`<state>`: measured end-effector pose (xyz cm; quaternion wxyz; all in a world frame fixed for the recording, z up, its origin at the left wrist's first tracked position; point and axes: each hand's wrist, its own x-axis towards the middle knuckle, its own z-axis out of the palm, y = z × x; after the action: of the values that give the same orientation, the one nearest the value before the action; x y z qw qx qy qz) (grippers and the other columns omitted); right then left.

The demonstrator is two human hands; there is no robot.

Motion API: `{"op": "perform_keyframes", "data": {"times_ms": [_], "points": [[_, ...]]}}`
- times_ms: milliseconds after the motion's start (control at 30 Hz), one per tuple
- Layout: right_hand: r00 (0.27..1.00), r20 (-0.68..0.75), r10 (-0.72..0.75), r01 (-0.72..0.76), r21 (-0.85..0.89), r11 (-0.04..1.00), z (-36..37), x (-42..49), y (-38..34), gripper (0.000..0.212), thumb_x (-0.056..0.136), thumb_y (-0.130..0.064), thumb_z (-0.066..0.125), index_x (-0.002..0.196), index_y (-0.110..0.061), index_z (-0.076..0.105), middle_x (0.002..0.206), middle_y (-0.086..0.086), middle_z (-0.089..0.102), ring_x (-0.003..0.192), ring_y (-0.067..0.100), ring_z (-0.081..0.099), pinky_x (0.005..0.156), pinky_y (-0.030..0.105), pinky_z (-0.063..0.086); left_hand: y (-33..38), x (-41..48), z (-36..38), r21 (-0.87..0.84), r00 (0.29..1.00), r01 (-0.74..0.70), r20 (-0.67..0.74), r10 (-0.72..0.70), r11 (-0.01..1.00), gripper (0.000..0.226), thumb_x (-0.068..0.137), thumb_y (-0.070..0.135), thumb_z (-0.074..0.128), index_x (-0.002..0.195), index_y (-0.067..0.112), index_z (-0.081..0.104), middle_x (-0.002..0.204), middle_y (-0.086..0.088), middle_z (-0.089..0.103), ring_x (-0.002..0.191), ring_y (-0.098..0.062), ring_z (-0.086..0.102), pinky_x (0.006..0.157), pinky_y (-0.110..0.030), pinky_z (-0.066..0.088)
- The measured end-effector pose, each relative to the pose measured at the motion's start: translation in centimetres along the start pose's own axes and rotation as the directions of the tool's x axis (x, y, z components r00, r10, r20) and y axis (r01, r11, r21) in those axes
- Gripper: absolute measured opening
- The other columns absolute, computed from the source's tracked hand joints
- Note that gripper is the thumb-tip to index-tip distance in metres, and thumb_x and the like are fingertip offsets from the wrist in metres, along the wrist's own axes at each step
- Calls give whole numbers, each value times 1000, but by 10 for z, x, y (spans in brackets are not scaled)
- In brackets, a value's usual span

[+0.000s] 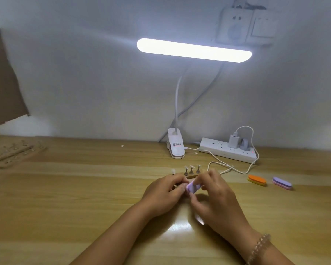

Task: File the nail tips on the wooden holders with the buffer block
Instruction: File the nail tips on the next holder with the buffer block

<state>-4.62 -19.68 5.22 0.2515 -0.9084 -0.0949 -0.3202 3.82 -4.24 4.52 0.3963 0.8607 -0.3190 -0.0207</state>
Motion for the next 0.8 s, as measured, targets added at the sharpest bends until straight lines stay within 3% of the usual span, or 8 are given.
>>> {"op": "perform_keyframes", "data": {"times_ms": [67, 167, 333, 433, 567, 733, 800], "points": [[999, 25, -39, 39, -22, 999, 1, -1, -1, 16, 77, -18, 70, 86, -21, 57, 90, -9, 49, 83, 12, 56, 70, 31, 50, 0, 0, 0, -12, 1000, -7, -14, 6, 1000, 18, 99, 31, 52, 87, 42, 60, 87, 19, 64, 81, -9, 57, 81, -39, 49], [994, -53, 91, -93, -36, 995, 0, 2, 4, 21, 77, -18, 75, 85, -19, 56, 88, -8, 48, 80, 14, 55, 66, 30, 47, 0, 0, -1, -30, 1000, -14, -14, 14, 999, 21, 100, 30, 52, 85, 44, 60, 90, 17, 68, 87, -13, 62, 84, -42, 51], [1000, 17, -2, 3, -48, 999, 2, 0, 0, 20, 76, -17, 74, 84, -19, 55, 88, -8, 49, 80, 13, 56, 67, 28, 47, -1, 0, -1, -21, 999, -8, -31, 8, 1000, 25, 99, 30, 52, 80, 46, 57, 81, 19, 63, 77, -9, 55, 81, -43, 51], [995, -26, 97, -98, -35, 995, 1, 2, 6, 22, 77, -19, 75, 86, -20, 54, 89, -8, 48, 81, 13, 56, 67, 32, 49, 0, 0, -1, -45, 1000, -6, -25, 5, 999, 21, 99, 31, 52, 84, 43, 61, 85, 18, 69, 85, -11, 62, 83, -42, 51], [1000, 15, 8, -7, -62, 998, 3, -1, 4, 21, 76, -19, 72, 85, -21, 53, 88, -9, 48, 78, 12, 54, 65, 28, 47, 0, 0, -1, -40, 1000, -11, -29, 10, 999, 22, 99, 29, 53, 82, 41, 59, 82, 18, 66, 81, -11, 59, 84, -45, 51], [969, -108, 221, -220, 28, 975, -2, 6, 16, 20, 81, -20, 73, 87, -21, 54, 91, -8, 53, 84, 9, 58, 70, 36, 52, 1, -1, -1, -126, 999, -21, -33, 17, 992, 22, 100, 26, 53, 85, 36, 66, 83, 15, 71, 89, -13, 67, 89, -46, 51], [989, -78, 125, -120, 66, 991, -1, 3, 12, 21, 81, -17, 74, 90, -22, 56, 92, -12, 54, 85, 7, 59, 72, 36, 54, 0, -1, -1, -121, 999, -30, -35, 26, 992, 20, 98, 29, 52, 86, 40, 65, 85, 17, 70, 88, -12, 66, 87, -46, 52]]}}
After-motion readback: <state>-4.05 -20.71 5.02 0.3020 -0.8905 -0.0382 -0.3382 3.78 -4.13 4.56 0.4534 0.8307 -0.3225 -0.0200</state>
